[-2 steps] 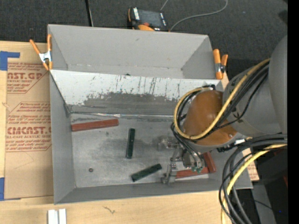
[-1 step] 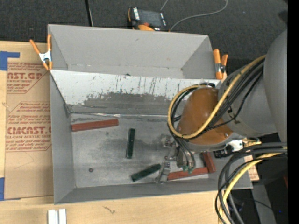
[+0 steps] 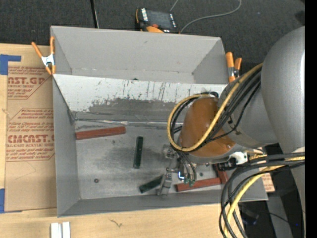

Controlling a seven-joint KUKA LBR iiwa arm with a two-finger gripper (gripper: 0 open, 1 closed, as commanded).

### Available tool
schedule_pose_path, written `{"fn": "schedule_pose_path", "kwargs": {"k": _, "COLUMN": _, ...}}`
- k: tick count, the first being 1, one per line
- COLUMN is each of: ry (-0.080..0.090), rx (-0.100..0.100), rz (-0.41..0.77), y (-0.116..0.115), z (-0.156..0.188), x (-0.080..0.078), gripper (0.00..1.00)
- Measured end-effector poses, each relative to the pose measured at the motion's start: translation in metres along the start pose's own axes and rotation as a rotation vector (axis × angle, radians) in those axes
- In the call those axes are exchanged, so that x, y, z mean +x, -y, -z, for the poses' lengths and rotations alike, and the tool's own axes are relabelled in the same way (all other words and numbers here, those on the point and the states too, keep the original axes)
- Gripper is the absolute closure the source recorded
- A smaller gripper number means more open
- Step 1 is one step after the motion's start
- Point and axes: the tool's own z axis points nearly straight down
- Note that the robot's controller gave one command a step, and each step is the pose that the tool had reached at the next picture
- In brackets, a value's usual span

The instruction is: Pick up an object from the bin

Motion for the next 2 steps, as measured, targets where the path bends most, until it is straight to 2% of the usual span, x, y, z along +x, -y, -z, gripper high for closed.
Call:
{"fn": "schedule_pose_path", "kwargs": {"k": 1, "ry": -0.003, "rx": 0.001, "rz": -0.001, "y": 0.001, "z": 0.001, "x": 0.001, "gripper": 1.0}}
{"fn": "schedule_pose_path", "kwargs": {"k": 2, "ry": 0.006, "rx": -0.001, "rz": 0.027, "y": -0.004, "z": 0.135, "x": -0.025, "gripper": 1.0}}
